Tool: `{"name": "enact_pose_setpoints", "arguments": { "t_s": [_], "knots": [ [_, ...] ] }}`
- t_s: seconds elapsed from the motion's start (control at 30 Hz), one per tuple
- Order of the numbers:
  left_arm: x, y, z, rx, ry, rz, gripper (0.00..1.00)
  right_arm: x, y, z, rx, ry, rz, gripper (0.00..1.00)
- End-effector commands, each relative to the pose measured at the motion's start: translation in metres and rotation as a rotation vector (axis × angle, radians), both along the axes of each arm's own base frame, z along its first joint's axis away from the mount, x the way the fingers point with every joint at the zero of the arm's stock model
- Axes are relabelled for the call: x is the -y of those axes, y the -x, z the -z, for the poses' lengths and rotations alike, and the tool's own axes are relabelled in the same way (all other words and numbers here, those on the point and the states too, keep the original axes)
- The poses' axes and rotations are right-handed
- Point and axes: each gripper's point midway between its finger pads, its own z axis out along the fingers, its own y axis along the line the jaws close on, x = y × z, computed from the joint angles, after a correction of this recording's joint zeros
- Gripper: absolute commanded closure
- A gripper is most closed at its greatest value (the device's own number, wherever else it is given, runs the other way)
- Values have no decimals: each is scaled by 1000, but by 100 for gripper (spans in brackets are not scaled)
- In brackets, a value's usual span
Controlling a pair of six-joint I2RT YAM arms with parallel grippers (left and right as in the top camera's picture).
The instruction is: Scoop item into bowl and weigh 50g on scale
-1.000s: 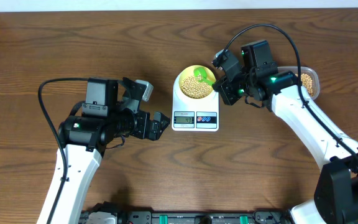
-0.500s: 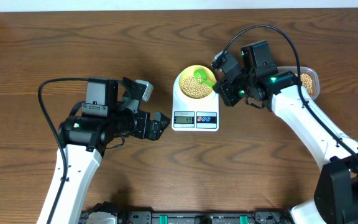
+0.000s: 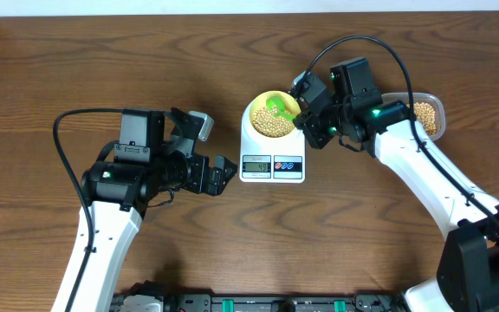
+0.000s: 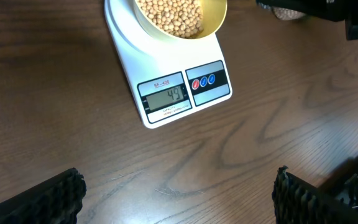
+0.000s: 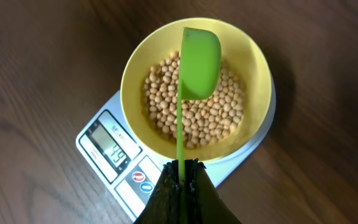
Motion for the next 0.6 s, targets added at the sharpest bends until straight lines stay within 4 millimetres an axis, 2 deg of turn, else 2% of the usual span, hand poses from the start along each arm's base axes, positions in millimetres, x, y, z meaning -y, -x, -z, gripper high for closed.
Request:
{"name": "enact_pose_setpoints", "arguments": {
  "t_s": [0.0, 0.17, 0.3, 0.4, 0.5, 0.57],
  "knots": [
    [3, 1, -2, 8, 7, 23, 2, 2, -2, -7, 31, 13, 9, 99],
    [3, 1, -2, 8, 7, 23, 2, -7, 6, -10, -6, -39, -21, 99],
    [3, 1, -2, 8, 7, 23, 2, 4, 2, -5, 2, 11, 13, 99],
    [3, 1, -2, 8, 7, 23, 2, -3, 9, -6, -20, -23, -17, 99],
    [3, 1, -2, 8, 7, 23, 2, 3, 4, -4, -4, 7, 5, 99],
    [3, 1, -1, 7, 7, 23, 2, -2, 6, -7, -16, -29, -7, 99]
  ]
}}
